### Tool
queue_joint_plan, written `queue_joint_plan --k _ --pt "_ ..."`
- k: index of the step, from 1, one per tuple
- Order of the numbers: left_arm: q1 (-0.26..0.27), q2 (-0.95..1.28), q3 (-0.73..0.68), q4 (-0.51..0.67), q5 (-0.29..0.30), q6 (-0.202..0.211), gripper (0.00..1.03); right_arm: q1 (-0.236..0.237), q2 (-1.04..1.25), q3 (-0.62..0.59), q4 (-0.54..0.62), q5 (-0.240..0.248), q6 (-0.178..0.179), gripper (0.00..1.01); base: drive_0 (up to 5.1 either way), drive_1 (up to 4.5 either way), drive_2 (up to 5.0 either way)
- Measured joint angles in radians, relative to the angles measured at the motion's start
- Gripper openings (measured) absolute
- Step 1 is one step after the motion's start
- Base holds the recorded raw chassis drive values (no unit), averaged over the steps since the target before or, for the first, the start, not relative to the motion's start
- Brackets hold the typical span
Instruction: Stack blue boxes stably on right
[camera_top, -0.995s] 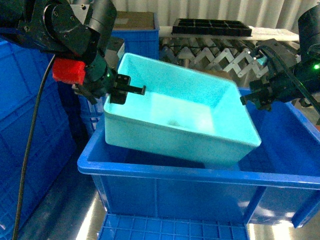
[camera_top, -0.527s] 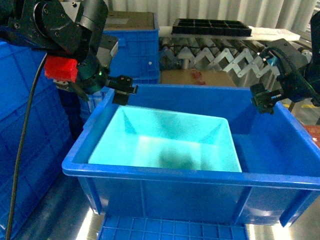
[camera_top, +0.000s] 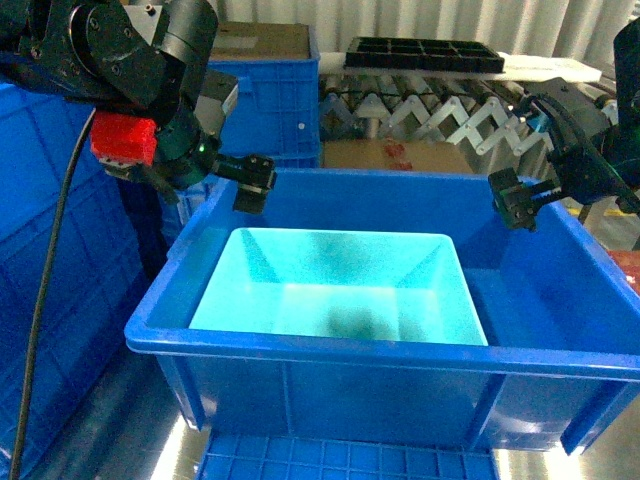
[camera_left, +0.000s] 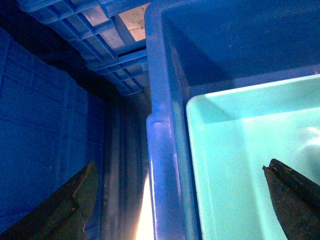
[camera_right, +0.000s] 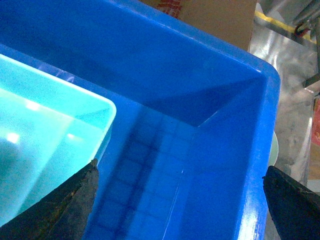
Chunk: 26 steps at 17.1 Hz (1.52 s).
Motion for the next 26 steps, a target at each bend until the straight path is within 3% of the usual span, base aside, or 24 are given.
queue_joint_plan --k 8,9,10,11,12,14,16,17,20,22,23,24,26 --pt "0.001 0.000 0.000 0.000 0.000 0.001 0.98 0.000 0.000 0.000 0.000 0.000 0.000 0.98 0.0 0.00 0.0" --pt "0.002 0.000 -0.008 0.047 0.004 0.001 0.97 0.000 0.000 -0.078 0.260 0.047 0.037 0.92 0.0 0.00 0.0" --pt "0.018 -0.033 -0.190 0.494 0.060 -0.037 0.83 0.000 -0.051 -0.266 0.591 0.091 0.148 0.77 0.0 0.00 0.0" --pt "0.034 -0.105 -0.402 0.770 0.085 -0.057 0.71 -0.001 -0.121 -0.443 0.808 0.092 0.223 0.64 0.0 0.00 0.0" --pt "0.054 -0.175 -0.555 0.962 0.096 -0.063 0.60 -0.009 -0.192 -0.562 0.949 0.091 0.256 0.53 0.0 0.00 0.0" --pt "0.102 -0.358 -0.802 1.234 0.122 -0.078 0.35 -0.034 -0.401 -0.776 1.077 0.066 0.286 0.27 0.0 0.00 0.0" --pt "0.119 -0.479 -0.999 1.284 0.152 -0.079 0.09 -0.040 -0.513 -0.953 1.104 0.060 0.293 0.02 0.0 0.00 0.0" --pt "0.129 -0.520 -1.093 1.284 0.170 -0.081 0.02 -0.042 -0.554 -1.041 1.104 0.060 0.294 0.02 0.0 0.00 0.0" --pt "0.167 -0.717 -1.267 1.298 0.194 -0.082 0.02 -0.042 -0.748 -1.206 1.118 0.060 0.294 0.02 0.0 0.00 0.0" --pt "0.177 -0.811 -1.358 1.263 0.213 -0.082 0.02 -0.042 -0.842 -1.297 1.078 0.060 0.294 0.02 0.0 0.00 0.0" --pt "0.207 -0.876 -1.399 1.242 0.261 -0.082 0.02 -0.042 -0.906 -1.336 1.058 0.060 0.294 0.02 0.0 0.00 0.0" --pt "0.238 -0.935 -1.426 1.219 0.272 -0.082 0.02 -0.042 -0.966 -1.363 1.035 0.060 0.294 0.02 0.0 0.00 0.0" --pt "0.241 -1.052 -1.482 1.149 0.276 -0.082 0.02 -0.046 -1.081 -1.418 0.964 0.060 0.294 0.02 0.0 0.00 0.0"
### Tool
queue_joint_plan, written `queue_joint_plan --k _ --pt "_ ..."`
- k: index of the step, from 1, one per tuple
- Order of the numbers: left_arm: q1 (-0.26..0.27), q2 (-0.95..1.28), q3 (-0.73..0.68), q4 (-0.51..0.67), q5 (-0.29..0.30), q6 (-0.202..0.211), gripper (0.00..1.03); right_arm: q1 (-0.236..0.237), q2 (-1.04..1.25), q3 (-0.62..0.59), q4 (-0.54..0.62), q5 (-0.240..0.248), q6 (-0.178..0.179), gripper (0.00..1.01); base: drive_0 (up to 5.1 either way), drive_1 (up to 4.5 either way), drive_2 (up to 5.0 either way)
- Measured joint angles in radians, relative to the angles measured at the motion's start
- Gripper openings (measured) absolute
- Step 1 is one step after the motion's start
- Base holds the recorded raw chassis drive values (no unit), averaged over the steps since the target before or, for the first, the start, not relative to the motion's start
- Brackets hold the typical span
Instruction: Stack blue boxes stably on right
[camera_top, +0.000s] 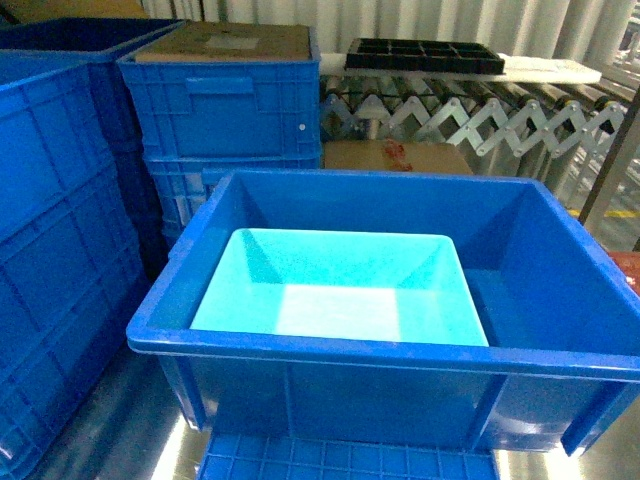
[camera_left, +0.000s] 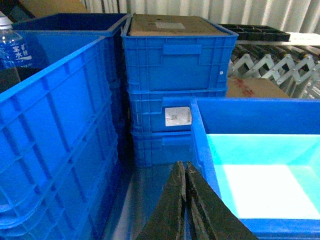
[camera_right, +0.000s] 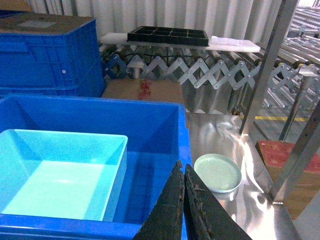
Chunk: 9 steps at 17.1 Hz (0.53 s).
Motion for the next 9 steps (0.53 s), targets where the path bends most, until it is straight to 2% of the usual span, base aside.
queue_joint_plan --k 2,6,9 --pt "-0.002 -0.125 -0.040 -0.079 0.001 0.000 0.02 0.000 -0.125 -0.042 -0.077 0.000 0.000 0.02 0.0 0.00 0.0" --pt "-0.002 -0.216 -0.062 -0.149 0.000 0.000 0.02 0.000 -0.216 -0.061 -0.148 0.000 0.000 0.02 0.0 0.00 0.0" --pt "-0.002 -0.394 -0.090 -0.293 0.000 0.000 0.02 0.000 -0.394 -0.093 -0.295 0.000 0.000 0.02 0.0 0.00 0.0"
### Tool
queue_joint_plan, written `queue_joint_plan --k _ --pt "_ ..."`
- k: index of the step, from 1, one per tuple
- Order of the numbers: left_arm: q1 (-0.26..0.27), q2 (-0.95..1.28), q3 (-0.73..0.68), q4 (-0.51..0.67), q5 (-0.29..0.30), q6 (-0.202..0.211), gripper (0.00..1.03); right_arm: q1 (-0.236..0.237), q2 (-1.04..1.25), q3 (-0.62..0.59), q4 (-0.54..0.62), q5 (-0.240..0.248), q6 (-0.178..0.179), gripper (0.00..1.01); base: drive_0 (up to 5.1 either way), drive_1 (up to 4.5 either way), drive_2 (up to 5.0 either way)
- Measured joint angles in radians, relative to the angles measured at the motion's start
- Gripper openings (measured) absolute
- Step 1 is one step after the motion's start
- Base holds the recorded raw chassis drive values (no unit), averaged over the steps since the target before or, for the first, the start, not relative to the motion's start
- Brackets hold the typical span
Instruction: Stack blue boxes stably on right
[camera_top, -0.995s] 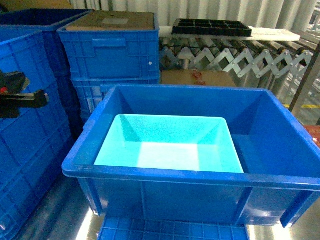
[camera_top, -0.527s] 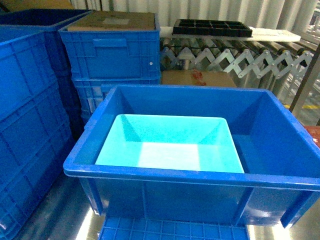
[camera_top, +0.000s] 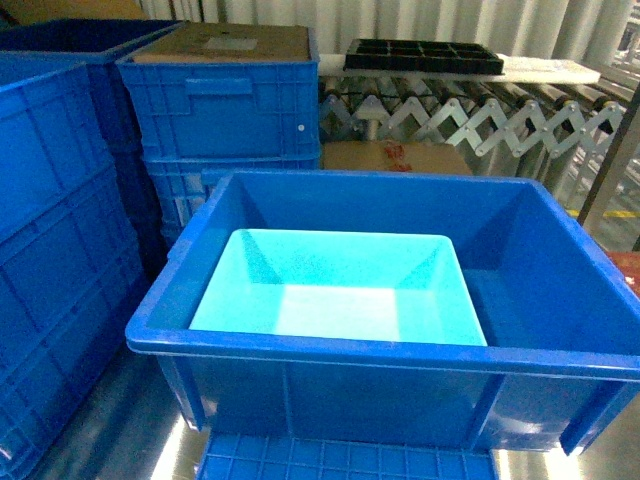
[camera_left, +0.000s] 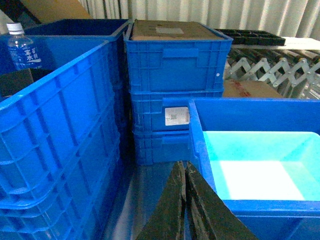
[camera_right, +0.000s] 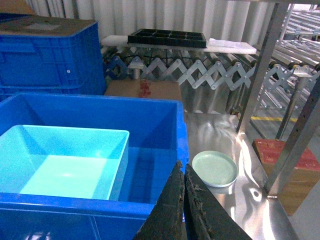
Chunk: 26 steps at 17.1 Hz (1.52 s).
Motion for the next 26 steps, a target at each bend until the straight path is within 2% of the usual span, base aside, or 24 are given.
queue_joint_plan --k 8,22,23,24,26 --pt "0.000 -0.381 -0.006 -0.349 0.000 0.000 0.02 0.000 -0.379 -0.006 -0.347 0.000 0.000 0.02 0.0 0.00 0.0" --pt "0.000 -0.600 -0.006 -0.568 0.000 0.000 0.02 0.000 -0.602 -0.006 -0.577 0.000 0.000 0.02 0.0 0.00 0.0" --pt "0.000 -0.671 -0.006 -0.674 0.000 0.000 0.02 0.000 -0.678 -0.005 -0.697 -0.002 0.000 0.02 0.0 0.00 0.0" --pt "0.000 -0.739 -0.006 -0.750 -0.003 -0.001 0.02 0.000 -0.744 -0.005 -0.736 0.000 0.000 0.02 0.0 0.00 0.0" --pt "0.000 -0.756 -0.006 -0.742 0.002 -0.001 0.02 0.000 -0.757 -0.005 -0.734 0.001 0.001 0.02 0.0 0.00 0.0"
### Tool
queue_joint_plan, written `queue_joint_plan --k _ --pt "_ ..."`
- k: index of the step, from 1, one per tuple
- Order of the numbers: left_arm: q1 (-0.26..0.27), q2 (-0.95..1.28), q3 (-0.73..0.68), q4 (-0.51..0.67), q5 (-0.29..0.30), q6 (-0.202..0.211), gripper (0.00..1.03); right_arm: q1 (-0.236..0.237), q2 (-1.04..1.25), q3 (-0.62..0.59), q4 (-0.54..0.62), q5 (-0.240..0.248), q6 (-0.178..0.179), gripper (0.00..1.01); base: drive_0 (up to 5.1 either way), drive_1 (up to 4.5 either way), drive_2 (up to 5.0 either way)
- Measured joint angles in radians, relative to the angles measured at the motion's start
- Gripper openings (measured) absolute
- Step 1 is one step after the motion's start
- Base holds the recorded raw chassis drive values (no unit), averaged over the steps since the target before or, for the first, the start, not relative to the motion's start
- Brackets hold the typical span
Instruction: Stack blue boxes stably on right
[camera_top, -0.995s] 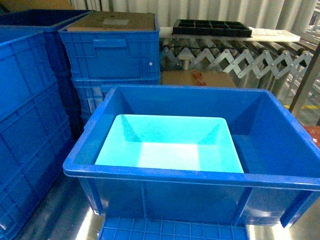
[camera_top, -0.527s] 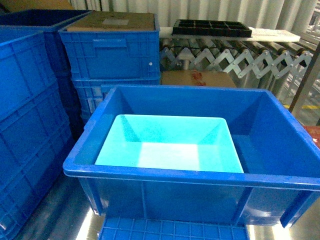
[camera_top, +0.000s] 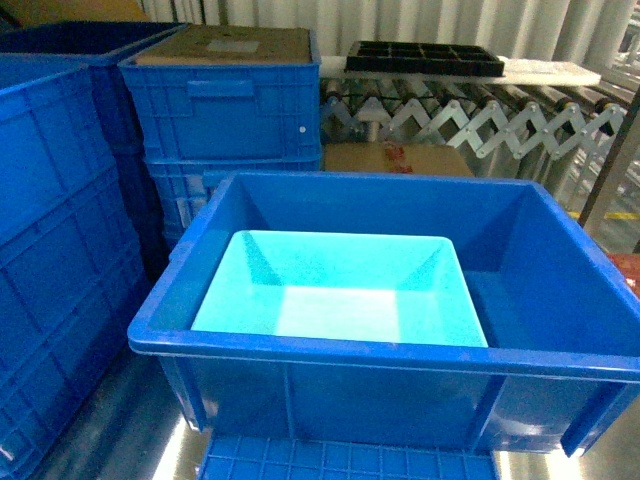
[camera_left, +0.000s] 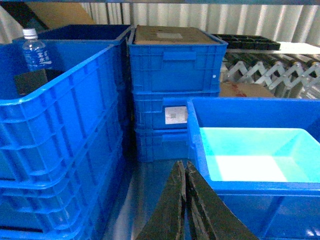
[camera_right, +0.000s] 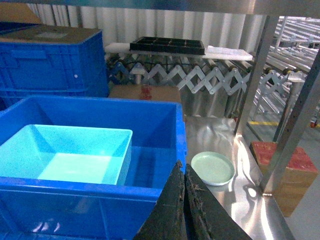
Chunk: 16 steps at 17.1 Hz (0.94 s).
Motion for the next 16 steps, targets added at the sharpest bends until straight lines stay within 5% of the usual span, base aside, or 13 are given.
queue_joint_plan --k 4,10,12,13,16 --pt "0.000 -0.001 0.000 0.004 -0.001 0.000 0.06 0.000 0.000 0.000 0.001 -0.001 0.002 0.07 0.0 0.00 0.0" --pt "0.000 -0.001 0.000 0.004 0.000 -0.001 0.64 0.000 0.000 0.000 0.001 -0.001 0.002 0.68 0.0 0.00 0.0" --pt "0.000 -0.001 0.000 0.004 0.000 -0.001 0.91 0.000 0.000 0.000 0.001 -0.001 0.002 0.93 0.0 0.00 0.0" --pt "0.000 -0.001 0.000 0.004 0.000 0.000 1.00 0.000 0.000 0.000 0.001 -0.001 0.005 0.98 0.0 0.00 0.0" --pt "0.000 -0.001 0.000 0.004 0.000 0.000 0.98 0.000 0.000 0.000 0.001 -0.001 0.005 0.98 0.0 0.00 0.0"
